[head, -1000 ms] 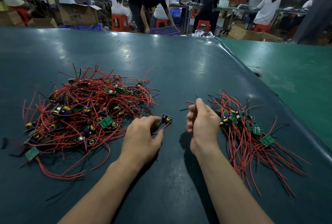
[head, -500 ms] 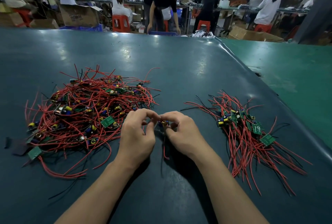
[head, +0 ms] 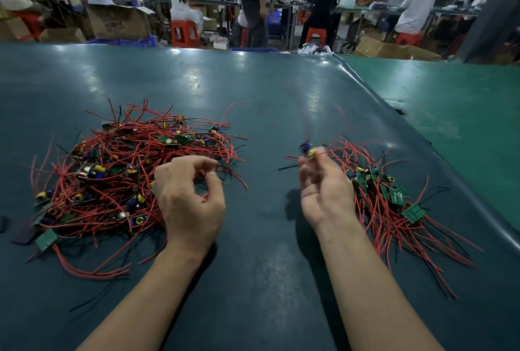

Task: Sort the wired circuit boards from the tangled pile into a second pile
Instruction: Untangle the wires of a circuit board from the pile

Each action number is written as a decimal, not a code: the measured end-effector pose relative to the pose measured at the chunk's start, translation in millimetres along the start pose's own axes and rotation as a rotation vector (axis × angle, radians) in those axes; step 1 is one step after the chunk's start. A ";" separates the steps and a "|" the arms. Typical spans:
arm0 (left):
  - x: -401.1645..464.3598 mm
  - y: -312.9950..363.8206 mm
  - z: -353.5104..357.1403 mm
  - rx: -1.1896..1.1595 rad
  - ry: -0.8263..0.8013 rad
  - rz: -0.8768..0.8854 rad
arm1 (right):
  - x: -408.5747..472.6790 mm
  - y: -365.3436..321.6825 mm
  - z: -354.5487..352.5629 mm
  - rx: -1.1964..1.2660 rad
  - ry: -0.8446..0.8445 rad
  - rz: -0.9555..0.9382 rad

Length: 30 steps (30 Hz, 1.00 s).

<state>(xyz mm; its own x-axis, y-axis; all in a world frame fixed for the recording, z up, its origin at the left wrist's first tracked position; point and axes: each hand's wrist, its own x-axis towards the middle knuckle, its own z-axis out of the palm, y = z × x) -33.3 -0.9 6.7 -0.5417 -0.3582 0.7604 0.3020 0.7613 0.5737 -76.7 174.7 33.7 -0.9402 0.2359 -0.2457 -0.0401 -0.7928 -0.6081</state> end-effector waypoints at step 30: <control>5.7 -17.2 -4.6 0.293 -0.186 -0.131 | -19.0 26.9 6.3 -0.449 0.005 -0.047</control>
<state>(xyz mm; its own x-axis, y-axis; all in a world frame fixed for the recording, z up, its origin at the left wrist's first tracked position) -38.0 -18.6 2.5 -0.7023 -0.3788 0.6027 -0.0024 0.8479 0.5302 -62.0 145.4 26.8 -0.9392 0.2697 -0.2127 0.0689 -0.4588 -0.8859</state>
